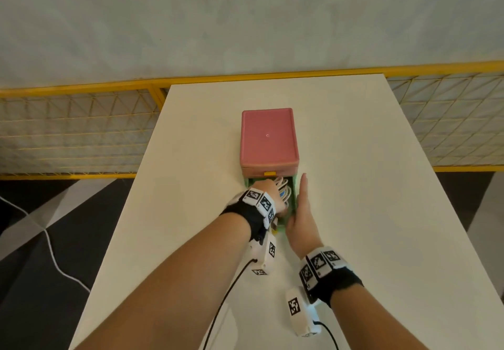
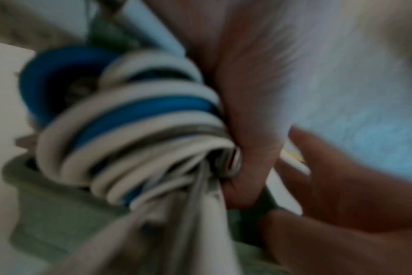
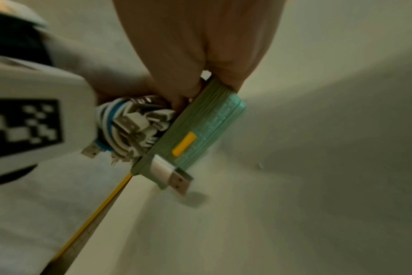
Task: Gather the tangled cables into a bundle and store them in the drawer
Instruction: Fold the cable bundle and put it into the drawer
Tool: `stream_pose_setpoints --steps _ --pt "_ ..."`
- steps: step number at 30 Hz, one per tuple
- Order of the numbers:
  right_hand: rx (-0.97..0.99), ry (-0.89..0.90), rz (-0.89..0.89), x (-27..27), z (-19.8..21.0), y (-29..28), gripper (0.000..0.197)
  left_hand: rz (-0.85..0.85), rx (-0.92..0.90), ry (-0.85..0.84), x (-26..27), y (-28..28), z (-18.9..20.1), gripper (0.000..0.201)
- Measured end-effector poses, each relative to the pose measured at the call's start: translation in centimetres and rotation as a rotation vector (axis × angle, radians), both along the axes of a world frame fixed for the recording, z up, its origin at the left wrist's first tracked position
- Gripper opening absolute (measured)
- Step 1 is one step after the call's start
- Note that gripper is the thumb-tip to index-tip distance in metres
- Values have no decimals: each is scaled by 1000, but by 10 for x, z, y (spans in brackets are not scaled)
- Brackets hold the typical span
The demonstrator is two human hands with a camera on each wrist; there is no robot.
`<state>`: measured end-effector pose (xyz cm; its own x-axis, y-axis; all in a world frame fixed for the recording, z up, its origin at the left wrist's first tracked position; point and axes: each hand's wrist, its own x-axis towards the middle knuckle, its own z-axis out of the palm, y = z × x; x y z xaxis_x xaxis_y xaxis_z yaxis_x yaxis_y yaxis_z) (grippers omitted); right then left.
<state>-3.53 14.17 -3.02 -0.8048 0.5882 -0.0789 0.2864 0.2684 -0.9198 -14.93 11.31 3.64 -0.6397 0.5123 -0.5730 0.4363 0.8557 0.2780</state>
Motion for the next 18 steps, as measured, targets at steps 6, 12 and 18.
stream_pose_setpoints --steps 6,12,18 --pt "264 -200 227 4 11 7 83 -67 -9 119 1 3 -24 36" --pt "356 -445 260 -2 20 15 80 -273 -132 178 2 -6 0 30" --pt "387 -509 313 -7 26 17 87 -282 -128 432 10 -21 -22 61"
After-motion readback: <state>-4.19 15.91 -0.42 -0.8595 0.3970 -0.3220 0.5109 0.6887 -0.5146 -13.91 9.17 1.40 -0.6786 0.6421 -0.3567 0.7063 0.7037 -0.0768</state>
